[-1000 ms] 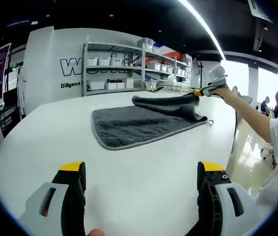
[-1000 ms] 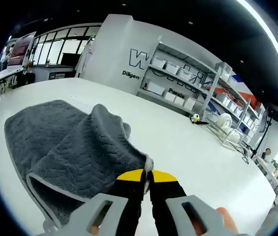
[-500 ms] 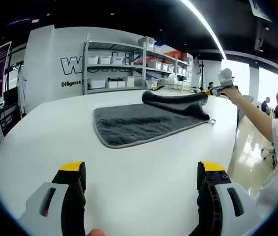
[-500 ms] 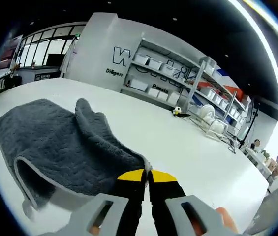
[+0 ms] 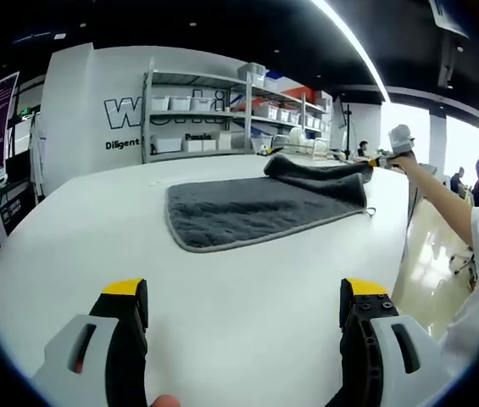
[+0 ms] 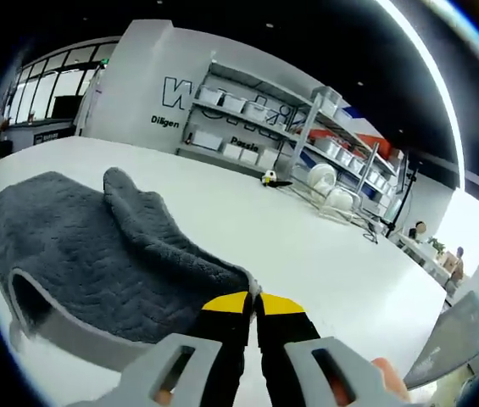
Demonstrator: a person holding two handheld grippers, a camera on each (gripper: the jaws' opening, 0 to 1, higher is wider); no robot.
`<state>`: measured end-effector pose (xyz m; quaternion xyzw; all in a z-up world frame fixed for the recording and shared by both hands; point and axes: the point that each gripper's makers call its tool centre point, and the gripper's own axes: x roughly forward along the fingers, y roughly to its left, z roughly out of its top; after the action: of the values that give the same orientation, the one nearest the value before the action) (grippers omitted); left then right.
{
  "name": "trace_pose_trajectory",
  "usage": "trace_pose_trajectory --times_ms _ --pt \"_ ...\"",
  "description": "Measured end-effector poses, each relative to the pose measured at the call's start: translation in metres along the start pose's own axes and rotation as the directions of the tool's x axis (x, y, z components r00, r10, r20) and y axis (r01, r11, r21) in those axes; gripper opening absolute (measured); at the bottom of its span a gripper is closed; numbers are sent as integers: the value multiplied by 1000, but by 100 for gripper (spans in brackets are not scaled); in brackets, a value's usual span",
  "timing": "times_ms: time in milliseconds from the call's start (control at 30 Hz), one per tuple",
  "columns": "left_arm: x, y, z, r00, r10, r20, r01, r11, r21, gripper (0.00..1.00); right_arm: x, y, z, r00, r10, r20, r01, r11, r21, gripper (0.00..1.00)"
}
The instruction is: Open the folded towel by lifting each exposed corner and separating the folded layers until the towel lies flat within the target outline without major curled edges
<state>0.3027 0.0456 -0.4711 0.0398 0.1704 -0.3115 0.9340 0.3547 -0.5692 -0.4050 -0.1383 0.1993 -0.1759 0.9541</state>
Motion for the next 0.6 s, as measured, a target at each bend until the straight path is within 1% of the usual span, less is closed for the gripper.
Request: trace_pose_trajectory --times_ms 33,100,200,333,467,600 --pt "0 0 0 1000 0 -1 0 1000 0 93 -1 -4 -3 1000 -8 -3 8 1000 4 0" --pt "1 -1 0 1000 -2 -2 2 1000 1 93 -3 -18 -13 999 -38 -18 38 999 17 0" --pt "2 -2 0 1000 -7 -2 7 1000 3 93 -7 -31 -30 997 -68 -47 69 997 22 0" --pt "4 -5 1 1000 -15 -3 15 1000 8 93 -13 -43 -55 992 -93 -88 95 995 26 0" --pt "5 -7 0 1000 -23 -9 24 1000 13 93 -21 -59 -83 984 -120 -133 127 991 45 0" --pt "5 -7 -1 1000 -24 -11 24 1000 14 93 -29 -75 -103 975 -149 -163 162 984 69 0"
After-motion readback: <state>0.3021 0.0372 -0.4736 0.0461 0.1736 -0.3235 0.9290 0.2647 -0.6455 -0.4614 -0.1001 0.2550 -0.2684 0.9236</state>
